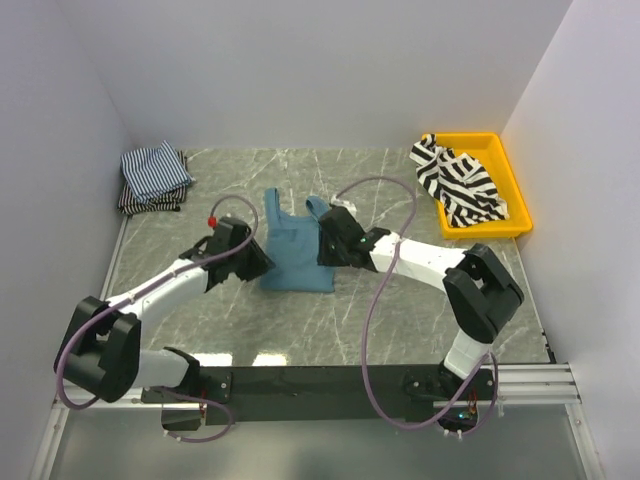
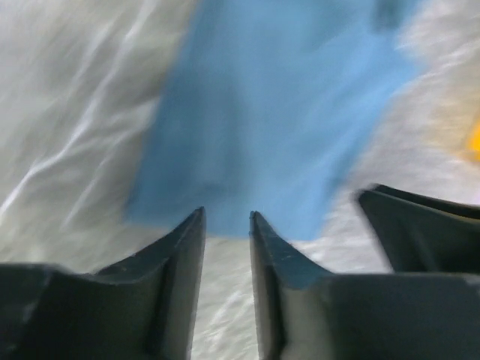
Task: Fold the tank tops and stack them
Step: Fold the tank top
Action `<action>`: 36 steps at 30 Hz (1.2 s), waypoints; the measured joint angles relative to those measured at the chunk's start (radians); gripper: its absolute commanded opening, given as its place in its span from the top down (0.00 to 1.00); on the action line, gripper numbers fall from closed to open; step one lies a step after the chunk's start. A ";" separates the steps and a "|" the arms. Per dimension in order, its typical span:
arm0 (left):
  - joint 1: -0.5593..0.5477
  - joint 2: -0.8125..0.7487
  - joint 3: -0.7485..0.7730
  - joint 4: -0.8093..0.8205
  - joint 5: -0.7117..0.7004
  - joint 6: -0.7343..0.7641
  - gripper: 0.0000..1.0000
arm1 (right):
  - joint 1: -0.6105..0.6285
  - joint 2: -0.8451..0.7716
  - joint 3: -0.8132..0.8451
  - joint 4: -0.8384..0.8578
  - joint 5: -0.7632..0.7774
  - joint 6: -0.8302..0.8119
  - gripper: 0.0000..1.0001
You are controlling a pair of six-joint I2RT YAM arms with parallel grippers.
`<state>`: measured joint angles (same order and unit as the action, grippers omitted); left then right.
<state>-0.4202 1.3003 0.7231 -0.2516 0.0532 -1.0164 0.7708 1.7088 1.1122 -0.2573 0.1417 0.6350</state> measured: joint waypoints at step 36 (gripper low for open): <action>-0.040 0.059 -0.201 0.196 -0.106 -0.079 0.90 | 0.043 -0.120 -0.434 0.356 -0.053 0.340 0.93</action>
<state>-0.4599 1.3590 0.5217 -0.0559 -0.0525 -1.0958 0.8139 1.5890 0.6785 0.0982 0.0883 0.9752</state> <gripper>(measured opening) 0.218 0.242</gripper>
